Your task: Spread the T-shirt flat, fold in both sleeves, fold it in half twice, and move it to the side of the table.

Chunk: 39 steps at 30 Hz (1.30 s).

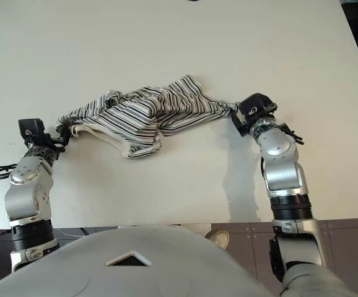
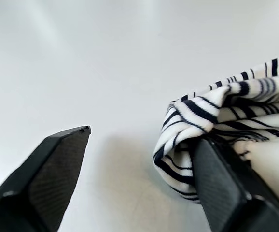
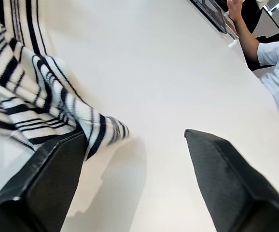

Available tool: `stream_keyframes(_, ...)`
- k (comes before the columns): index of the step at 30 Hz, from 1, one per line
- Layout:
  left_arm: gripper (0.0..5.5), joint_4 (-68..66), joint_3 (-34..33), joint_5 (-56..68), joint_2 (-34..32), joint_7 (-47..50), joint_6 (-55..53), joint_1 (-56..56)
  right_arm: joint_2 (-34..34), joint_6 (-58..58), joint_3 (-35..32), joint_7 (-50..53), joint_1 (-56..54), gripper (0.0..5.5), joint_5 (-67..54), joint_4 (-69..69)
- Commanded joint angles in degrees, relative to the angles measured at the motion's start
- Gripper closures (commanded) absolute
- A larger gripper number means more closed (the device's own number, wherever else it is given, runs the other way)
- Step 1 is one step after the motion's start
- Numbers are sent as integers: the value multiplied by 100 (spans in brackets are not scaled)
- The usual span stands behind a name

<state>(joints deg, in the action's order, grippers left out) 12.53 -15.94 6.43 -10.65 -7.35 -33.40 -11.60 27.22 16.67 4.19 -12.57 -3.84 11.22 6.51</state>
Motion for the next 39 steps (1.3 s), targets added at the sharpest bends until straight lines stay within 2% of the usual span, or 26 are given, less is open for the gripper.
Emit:
stream_keyframes(1,198,-61,325,372,109,-475,-242,-194,-589,-264,-553,439,-261,185,-521,-350)
stream_keyframes(5,198,477,1093,495,-80,-1103,-141,-615,-841,808,-13,-1260,78,185,-2195,-1858)
stream_keyframes(8,198,954,1473,585,-372,-1550,-34,-757,-313,1204,701,-2163,641,185,-2378,-2408)
stream_keyframes(10,198,1137,1386,747,-557,-1765,-8,-550,-177,1305,1137,-2114,630,185,-1921,-2082)
stream_keyframes(12,198,1205,1242,891,-748,-1925,-4,-269,-367,1404,1377,-1693,304,185,-1439,-1399)
stream_keyframes(15,198,1167,1091,1068,-939,-2053,3,147,-509,1275,1323,-1536,11,185,-1338,-990)
stream_keyframes(21,198,904,1015,1140,-888,-1870,114,265,-188,1218,587,-3126,-327,185,-2900,-1880)
stream_keyframes(24,198,-152,1765,51,-1134,-1522,674,559,-549,1058,546,-2435,-795,185,-2472,-839)
stream_keyframes(27,198,-1088,2206,-766,-1177,-1112,1075,905,-752,684,976,-1766,-1110,185,-1608,562)
stream_keyframes(29,198,-1639,2612,-1411,-1350,-895,1341,1012,-921,481,1034,-1286,-1334,185,-1222,1376)
stream_keyframes(33,198,-2065,2981,-1956,-1564,-802,1780,752,-1109,-100,614,-185,-2106,185,-981,3040)
stream_keyframes(36,198,-1904,3056,-1959,-1724,-994,2056,368,-1192,-1411,-148,1249,-3320,185,-1180,4795)
stream_keyframes(39,198,-1734,2970,-1763,-1723,-1146,2162,297,-1443,-1954,-635,608,-3443,185,-1874,4493)
